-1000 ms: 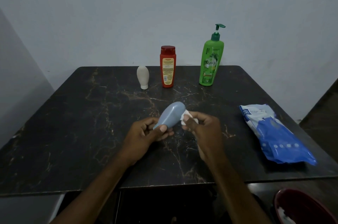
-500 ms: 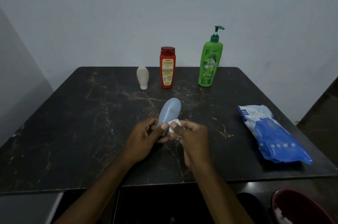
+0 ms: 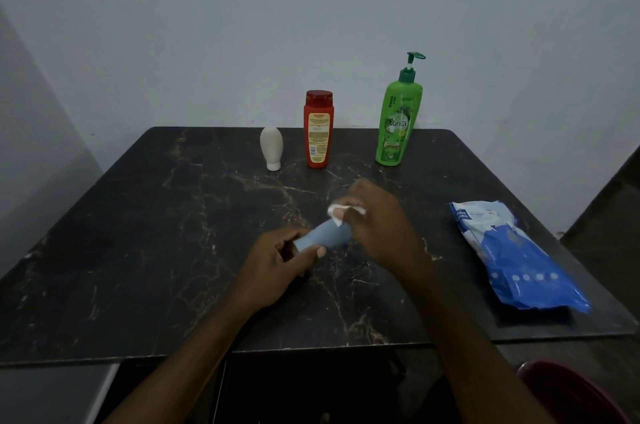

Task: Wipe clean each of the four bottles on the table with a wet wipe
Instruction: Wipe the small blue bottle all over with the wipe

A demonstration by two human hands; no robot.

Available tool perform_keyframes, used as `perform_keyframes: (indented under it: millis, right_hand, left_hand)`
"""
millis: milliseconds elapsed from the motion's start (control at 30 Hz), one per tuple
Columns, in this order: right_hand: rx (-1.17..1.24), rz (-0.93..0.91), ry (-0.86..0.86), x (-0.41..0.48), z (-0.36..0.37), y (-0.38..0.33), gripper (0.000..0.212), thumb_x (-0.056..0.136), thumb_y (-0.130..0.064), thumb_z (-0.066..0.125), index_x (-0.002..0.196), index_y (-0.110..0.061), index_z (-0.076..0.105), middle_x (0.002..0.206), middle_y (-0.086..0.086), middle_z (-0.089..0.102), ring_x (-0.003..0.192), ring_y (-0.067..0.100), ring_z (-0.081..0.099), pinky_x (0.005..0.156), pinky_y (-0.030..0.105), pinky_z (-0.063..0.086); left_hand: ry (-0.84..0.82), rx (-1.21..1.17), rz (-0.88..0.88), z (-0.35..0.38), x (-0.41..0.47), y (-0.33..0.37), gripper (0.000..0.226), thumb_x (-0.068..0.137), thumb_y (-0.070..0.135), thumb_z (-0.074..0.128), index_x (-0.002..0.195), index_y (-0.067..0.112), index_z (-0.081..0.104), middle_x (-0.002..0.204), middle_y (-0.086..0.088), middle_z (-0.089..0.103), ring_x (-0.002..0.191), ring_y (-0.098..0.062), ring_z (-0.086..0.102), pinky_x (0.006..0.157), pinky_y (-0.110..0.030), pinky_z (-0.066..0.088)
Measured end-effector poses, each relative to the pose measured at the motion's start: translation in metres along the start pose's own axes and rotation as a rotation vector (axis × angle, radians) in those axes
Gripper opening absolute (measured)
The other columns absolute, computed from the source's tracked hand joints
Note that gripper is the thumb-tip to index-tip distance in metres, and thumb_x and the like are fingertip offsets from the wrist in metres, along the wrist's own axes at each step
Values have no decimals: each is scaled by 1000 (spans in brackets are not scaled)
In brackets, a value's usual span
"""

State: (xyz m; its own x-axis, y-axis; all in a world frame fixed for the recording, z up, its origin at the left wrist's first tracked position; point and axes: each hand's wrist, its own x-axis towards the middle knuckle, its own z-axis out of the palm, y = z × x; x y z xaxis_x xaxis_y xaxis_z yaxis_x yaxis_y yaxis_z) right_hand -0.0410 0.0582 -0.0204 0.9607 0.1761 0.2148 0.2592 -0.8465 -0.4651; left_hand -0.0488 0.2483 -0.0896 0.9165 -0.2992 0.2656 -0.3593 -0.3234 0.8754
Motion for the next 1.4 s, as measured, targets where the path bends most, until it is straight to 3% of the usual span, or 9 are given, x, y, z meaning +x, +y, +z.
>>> perform_keyframes:
  millis: [100, 200, 367, 500, 600, 733, 900, 1067, 1400]
  right_hand:
    - [-370, -151, -258, 10, 3, -23, 38, 85, -24, 70, 122, -19, 61, 128, 6, 50, 117, 20, 46, 97, 30, 36]
    - [-401, -269, -209, 8, 9, -34, 41, 88, -27, 66, 126, -15, 59, 129, 3, 49, 117, 16, 45, 103, 30, 33]
    - [24, -219, 75, -10, 14, -19, 21, 91, -11, 55, 105, -5, 69, 108, 14, 58, 101, 29, 54, 89, 40, 44]
    - [261, 24, 26, -25, 14, 8, 15, 93, -24, 62, 102, -19, 73, 89, -11, 62, 81, -1, 56, 72, 21, 40]
    - [474, 75, 97, -44, 32, 8, 9, 90, -28, 68, 92, -26, 76, 82, -12, 67, 76, -2, 62, 69, 19, 48]
    - [735, 132, 130, -55, 56, -6, 8, 84, -26, 71, 82, -21, 77, 78, -2, 73, 70, 14, 70, 68, 40, 59]
    - [925, 249, 184, -61, 54, 5, 10, 89, -16, 69, 86, -21, 78, 81, -1, 75, 75, 16, 72, 66, 33, 60]
    - [835, 237, 365, -65, 34, 38, 22, 87, -8, 68, 101, -23, 75, 97, -10, 74, 88, 12, 71, 75, 34, 60]
    - [521, -79, 347, -52, 22, 21, 19, 84, -21, 73, 103, -18, 74, 101, -10, 70, 95, 6, 66, 86, 26, 54]
  left_hand:
    - [16, -41, -37, 1, 1, -1, 17, 90, 28, 73, 107, 27, 71, 90, 6, 74, 68, -12, 68, 62, -22, 55]
    - [41, -122, -31, 0, 0, -1, 30, 88, 32, 71, 114, 18, 72, 99, 2, 77, 83, -15, 73, 70, -27, 58]
    - [83, -123, -38, -3, 1, -2, 24, 89, 17, 74, 112, 18, 71, 100, 8, 76, 88, -10, 72, 73, -22, 57]
    - [130, -199, -19, -4, 3, -5, 31, 85, 27, 78, 112, 10, 73, 104, -3, 77, 95, -20, 73, 80, -32, 61]
    - [186, -227, -12, -2, 6, -8, 49, 80, 47, 79, 104, 5, 71, 103, -12, 69, 96, -34, 67, 85, -49, 58]
    - [144, -151, 65, 0, 5, -1, 39, 85, 49, 68, 106, 16, 71, 103, -1, 70, 94, -21, 68, 80, -34, 58]
    - [45, 5, 137, 3, -2, 4, 26, 94, 48, 57, 114, 32, 63, 109, 18, 68, 99, -9, 67, 79, -18, 54]
    - [3, 84, 153, 4, 0, 0, 26, 96, 52, 50, 118, 39, 55, 111, 21, 63, 104, -3, 62, 82, -15, 52]
    - [-78, 154, 157, 5, 3, -13, 42, 95, 57, 50, 122, 27, 59, 108, 15, 64, 98, -7, 63, 79, -16, 47]
